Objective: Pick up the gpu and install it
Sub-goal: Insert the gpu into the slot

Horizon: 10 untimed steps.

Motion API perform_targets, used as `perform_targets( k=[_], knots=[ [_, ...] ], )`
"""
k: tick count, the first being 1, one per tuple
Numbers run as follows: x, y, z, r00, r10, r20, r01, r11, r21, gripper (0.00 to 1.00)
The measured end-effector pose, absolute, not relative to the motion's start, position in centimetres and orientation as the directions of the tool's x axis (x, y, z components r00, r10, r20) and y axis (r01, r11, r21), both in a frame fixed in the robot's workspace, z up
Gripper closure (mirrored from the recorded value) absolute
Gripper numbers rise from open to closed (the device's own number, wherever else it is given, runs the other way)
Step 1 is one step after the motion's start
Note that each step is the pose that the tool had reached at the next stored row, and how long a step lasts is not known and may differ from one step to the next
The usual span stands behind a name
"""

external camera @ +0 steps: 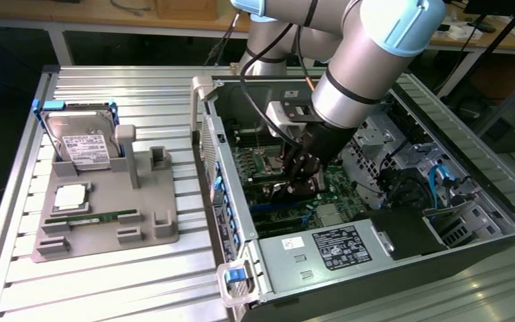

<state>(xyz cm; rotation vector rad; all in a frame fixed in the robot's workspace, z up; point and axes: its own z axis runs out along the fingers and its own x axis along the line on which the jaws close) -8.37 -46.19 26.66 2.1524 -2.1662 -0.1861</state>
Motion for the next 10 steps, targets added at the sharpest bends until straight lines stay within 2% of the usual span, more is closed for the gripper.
perform_targets(
  k=[10],
  knots=[
    [-8.36,-46.32,26.66,-0.008,-1.000,-0.027,-0.990,0.004,0.144,0.73]
  ],
)
